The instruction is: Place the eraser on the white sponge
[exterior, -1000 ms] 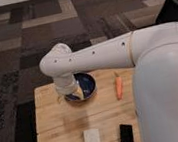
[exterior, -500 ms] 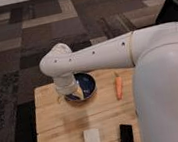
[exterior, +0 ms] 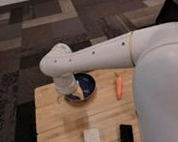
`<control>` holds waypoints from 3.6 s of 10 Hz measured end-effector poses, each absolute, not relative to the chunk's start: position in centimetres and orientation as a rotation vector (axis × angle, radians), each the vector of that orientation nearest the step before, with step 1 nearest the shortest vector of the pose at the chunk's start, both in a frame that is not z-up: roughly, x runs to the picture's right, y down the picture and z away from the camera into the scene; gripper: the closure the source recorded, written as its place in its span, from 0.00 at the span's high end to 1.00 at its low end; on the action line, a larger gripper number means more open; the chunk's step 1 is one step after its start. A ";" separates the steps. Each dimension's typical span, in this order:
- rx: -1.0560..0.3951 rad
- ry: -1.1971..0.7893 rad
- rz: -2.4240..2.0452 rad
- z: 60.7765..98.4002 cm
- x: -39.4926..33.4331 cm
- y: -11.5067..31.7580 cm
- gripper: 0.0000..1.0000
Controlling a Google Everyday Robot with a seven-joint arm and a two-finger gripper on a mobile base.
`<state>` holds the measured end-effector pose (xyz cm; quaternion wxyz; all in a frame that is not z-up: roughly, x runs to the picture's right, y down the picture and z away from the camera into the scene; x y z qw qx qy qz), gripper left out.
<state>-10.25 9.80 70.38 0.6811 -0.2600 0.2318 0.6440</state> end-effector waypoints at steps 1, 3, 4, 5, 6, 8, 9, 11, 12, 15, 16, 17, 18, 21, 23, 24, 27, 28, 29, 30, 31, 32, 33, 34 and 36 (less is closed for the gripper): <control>-0.583 0.520 1.445 70.4 -10.3 9.8 0.65; -0.583 0.520 1.445 70.4 -10.2 9.8 0.65; -0.584 0.520 1.445 70.4 -10.3 9.8 0.65; -0.584 0.520 1.445 70.4 -10.3 9.8 0.65; -0.584 0.521 1.445 70.4 -10.3 9.8 0.65; -0.584 0.521 1.445 70.4 -10.2 9.9 0.65; -0.584 0.521 1.445 70.4 -10.3 9.9 0.65; -0.584 0.522 1.445 70.4 -10.2 9.9 0.65; -0.584 0.522 1.445 70.4 -10.2 9.9 0.65; -0.584 0.522 1.445 70.4 -10.2 9.9 0.65; -0.584 0.522 1.445 70.4 -10.2 9.9 0.65; -0.584 0.522 1.445 70.4 -10.2 9.9 0.65; -0.584 0.522 1.445 70.4 -10.3 9.9 0.65; -0.584 0.522 1.445 70.4 -10.2 9.9 0.65; -0.577 0.523 1.452 70.3 -10.1 9.8 0.65; -0.570 0.525 1.460 70.2 -9.9 9.8 0.65; -0.557 0.514 1.549 68.8 -8.6 10.7 0.65; -0.585 0.513 1.596 68.8 -7.2 11.7 0.65; -0.595 0.513 1.613 68.7 -6.6 12.0 0.65; -0.598 0.527 1.641 68.5 -4.3 12.9 0.65; -0.584 0.541 1.656 68.2 -2.6 13.3 0.65; -0.557 0.566 1.678 67.6 0.0 13.7 0.65; -0.537 0.581 1.689 67.1 1.6 14.0 0.65; -0.534 0.586 1.686 67.0 1.7 14.1 0.65; -0.536 0.585 1.688 67.1 1.6 14.2 0.65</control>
